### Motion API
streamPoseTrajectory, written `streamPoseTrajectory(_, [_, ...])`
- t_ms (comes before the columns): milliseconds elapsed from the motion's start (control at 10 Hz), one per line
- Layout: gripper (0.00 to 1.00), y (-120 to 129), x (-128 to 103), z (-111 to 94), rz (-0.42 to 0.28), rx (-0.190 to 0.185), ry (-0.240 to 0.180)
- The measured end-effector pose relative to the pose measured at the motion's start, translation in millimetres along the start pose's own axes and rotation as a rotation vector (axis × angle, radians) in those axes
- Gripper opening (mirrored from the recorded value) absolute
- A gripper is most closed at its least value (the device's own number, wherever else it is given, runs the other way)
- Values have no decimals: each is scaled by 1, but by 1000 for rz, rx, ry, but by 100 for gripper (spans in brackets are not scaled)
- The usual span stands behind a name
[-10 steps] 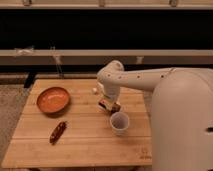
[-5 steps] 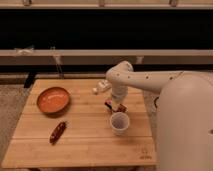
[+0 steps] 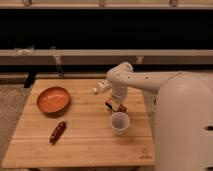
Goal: Place the eraser on the white sponge
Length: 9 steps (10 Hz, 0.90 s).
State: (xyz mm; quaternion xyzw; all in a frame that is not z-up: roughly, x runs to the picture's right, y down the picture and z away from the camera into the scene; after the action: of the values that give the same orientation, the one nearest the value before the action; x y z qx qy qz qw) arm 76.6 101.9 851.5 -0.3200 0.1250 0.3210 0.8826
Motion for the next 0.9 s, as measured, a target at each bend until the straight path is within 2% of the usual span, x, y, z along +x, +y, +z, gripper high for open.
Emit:
streamPoseTrajectory(500, [80, 0, -5, -3, -15, 22, 0])
streamPoseTrajectory(800, [80, -9, -4, -24, -13, 33, -24])
streamPoseTrajectory(900, [80, -15, -1, -39, -8, 27, -49])
